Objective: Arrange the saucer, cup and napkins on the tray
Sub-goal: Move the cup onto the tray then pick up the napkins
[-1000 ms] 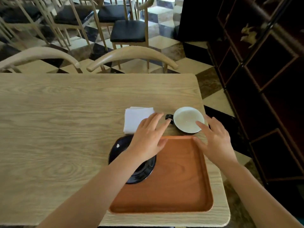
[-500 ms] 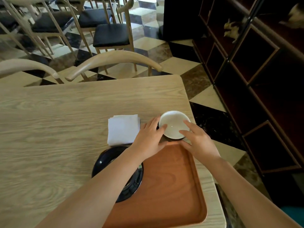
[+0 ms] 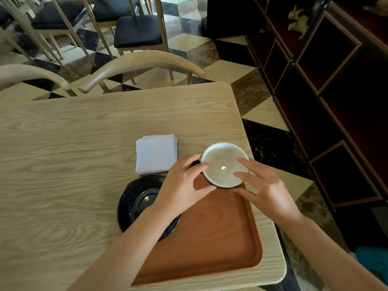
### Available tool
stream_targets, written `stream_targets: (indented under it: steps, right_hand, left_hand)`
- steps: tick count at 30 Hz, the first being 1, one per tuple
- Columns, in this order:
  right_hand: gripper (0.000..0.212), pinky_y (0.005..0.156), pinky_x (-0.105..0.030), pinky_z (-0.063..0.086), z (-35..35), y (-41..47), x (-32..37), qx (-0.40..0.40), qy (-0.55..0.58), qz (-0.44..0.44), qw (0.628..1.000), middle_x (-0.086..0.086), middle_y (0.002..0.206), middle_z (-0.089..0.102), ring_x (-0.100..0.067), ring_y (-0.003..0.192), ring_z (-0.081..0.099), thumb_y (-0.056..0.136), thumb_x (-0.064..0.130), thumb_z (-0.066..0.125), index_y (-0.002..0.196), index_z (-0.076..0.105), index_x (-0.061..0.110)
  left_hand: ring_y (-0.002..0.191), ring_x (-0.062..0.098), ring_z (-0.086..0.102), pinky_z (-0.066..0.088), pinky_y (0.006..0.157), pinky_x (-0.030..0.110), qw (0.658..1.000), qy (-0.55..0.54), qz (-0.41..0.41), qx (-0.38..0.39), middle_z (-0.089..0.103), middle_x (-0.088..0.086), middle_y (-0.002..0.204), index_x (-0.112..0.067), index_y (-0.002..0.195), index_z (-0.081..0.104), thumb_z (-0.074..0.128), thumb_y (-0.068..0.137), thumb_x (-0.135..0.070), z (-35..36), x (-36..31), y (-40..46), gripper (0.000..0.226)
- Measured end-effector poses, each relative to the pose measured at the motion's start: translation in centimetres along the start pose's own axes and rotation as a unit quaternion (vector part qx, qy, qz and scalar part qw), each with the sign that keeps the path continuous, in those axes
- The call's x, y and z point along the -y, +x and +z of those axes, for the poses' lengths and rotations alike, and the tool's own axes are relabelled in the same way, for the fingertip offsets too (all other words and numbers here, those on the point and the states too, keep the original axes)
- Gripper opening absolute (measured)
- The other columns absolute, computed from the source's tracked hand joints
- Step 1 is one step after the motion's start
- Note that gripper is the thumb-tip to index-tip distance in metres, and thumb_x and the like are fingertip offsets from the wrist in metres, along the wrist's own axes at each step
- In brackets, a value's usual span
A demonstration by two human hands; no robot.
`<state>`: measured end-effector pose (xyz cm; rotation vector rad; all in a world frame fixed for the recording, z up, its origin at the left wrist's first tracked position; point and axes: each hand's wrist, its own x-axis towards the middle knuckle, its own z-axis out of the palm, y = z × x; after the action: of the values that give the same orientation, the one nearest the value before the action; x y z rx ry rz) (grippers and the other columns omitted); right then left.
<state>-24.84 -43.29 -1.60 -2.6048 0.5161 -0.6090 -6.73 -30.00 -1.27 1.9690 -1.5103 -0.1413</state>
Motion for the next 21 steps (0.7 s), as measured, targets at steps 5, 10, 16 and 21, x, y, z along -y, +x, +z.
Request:
stream_targets:
  steps: [5, 10, 16, 21]
  right_hand:
    - [0.032, 0.081, -0.045, 0.055, 0.7, -1.7, -0.1, 0.027, -0.006, -0.025, 0.999, -0.014, 0.122, 0.062, -0.033, 0.11, 0.059, 0.069, 0.021, 0.077, 0.097, 0.069, 0.009]
    - [0.032, 0.081, -0.043, 0.056, 1.1, -2.6, -0.4, 0.041, -0.008, -0.032, 0.999, -0.014, 0.12, 0.063, -0.031, 0.109, 0.06, 0.067, 0.021, 0.078, 0.095, 0.071, 0.008]
    - [0.039, 0.073, -0.041, 0.058, 0.9, -1.9, -0.6, 0.063, -0.022, -0.022, 0.998, -0.013, 0.121, 0.064, -0.031, 0.111, 0.059, 0.061, 0.017, 0.085, 0.096, 0.071, 0.008]
    - [0.041, 0.073, -0.036, 0.056, 0.5, -1.4, -0.9, 0.073, -0.045, -0.04, 0.995, -0.013, 0.119, 0.065, -0.03, 0.108, 0.061, 0.058, 0.018, 0.087, 0.095, 0.071, 0.009]
  left_hand:
    - [0.103, 0.017, 0.054, 0.047, 0.09, 0.036, 0.999, -0.006, -0.044, -0.003, 0.061, 0.005, 0.116, -0.015, 0.103, 0.066, 0.063, 0.069, -0.045, 0.8, -0.8, -3.0, 0.046]
    - [0.104, 0.019, 0.055, 0.045, 0.091, 0.034, 0.998, 0.003, -0.058, -0.004, 0.062, 0.006, 0.116, -0.015, 0.101, 0.067, 0.063, 0.069, -0.045, 1.7, -1.1, -4.2, 0.043]
    - [0.106, 0.018, 0.052, 0.044, 0.092, 0.035, 0.998, -0.001, -0.07, -0.009, 0.061, 0.006, 0.117, -0.014, 0.102, 0.067, 0.062, 0.07, -0.044, 2.2, -1.1, -4.0, 0.043]
    - [0.103, 0.018, 0.053, 0.044, 0.091, 0.034, 0.998, 0.008, -0.057, -0.006, 0.061, 0.006, 0.116, -0.013, 0.101, 0.066, 0.062, 0.07, -0.044, 2.1, -1.0, -3.6, 0.044]
